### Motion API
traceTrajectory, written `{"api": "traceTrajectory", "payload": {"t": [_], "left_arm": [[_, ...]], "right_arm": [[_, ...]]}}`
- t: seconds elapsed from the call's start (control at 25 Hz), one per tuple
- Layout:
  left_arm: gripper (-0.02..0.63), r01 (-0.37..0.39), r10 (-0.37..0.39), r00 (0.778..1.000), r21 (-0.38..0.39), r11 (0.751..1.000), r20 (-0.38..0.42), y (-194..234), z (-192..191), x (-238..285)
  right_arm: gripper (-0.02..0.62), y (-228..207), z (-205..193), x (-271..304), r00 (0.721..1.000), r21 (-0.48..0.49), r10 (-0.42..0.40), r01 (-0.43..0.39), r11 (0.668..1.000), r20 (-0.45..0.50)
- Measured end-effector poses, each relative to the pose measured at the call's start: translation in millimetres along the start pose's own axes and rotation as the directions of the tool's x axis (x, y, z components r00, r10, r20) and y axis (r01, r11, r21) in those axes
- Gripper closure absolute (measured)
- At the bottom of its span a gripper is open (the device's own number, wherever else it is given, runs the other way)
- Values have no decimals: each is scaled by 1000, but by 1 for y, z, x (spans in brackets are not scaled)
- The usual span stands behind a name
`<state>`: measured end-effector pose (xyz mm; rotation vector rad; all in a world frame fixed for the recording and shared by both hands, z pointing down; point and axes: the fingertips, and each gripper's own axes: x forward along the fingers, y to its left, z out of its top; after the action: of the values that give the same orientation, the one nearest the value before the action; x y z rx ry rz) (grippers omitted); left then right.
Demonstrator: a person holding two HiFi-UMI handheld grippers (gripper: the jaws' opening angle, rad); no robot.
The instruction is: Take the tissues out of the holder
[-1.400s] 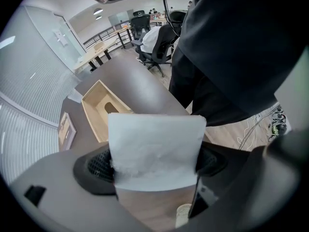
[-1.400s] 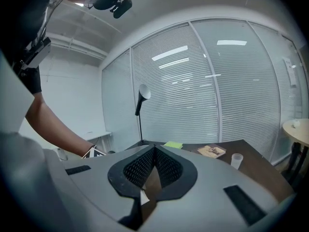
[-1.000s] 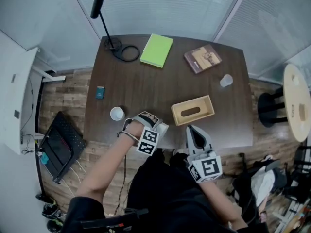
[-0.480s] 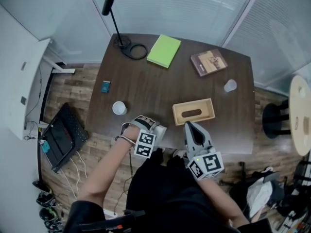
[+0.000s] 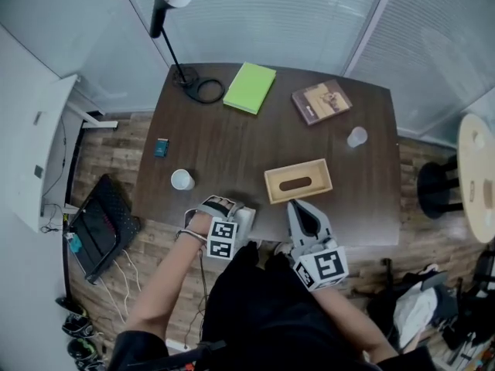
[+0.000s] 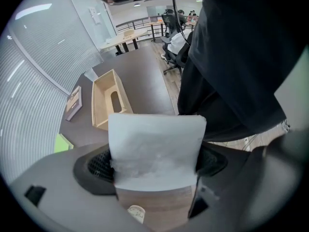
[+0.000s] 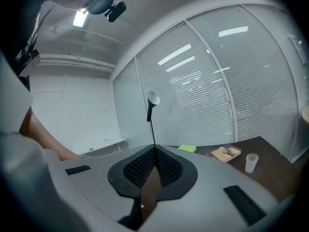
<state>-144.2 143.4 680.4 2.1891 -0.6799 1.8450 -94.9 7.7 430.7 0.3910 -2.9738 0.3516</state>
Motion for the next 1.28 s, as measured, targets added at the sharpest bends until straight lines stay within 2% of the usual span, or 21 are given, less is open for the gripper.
{"api": "traceTrajectory", "payload": {"t": [0.2, 0.48, 0.64, 0.84, 0.96, 1.08, 1.28], "left_arm": [[137, 2, 1, 1000, -96, 995, 25, 0, 11, 1], [137, -34, 46, 998, -265, 964, 40, -9, 14, -3], [137, -74, 81, 997, -314, 946, 9, -12, 3, -11], [137, -108, 115, 993, -328, 939, 4, -22, -6, -11], [137, -112, 138, 990, -394, 912, 38, -23, -18, -10], [137, -75, 129, 988, -452, 889, 89, -21, -25, -10], [137, -66, 98, 993, -393, 917, 62, -31, -54, -15]], "right_arm": [[586, -3, 1, -9, 1000, -35, 6, -5, 999, 16], [586, -6, -24, -24, 999, 10, 41, -41, 999, -26], [586, -2, -40, -30, 996, 27, 69, -68, 997, -50], [586, 10, -52, -38, 996, 6, 54, -54, 999, -70], [586, 29, -47, -34, 996, -52, 63, -66, 996, -67], [586, 48, -40, -27, 995, -70, 81, -86, 994, -66], [586, 74, -46, -11, 992, -84, 77, -85, 993, -96]]}}
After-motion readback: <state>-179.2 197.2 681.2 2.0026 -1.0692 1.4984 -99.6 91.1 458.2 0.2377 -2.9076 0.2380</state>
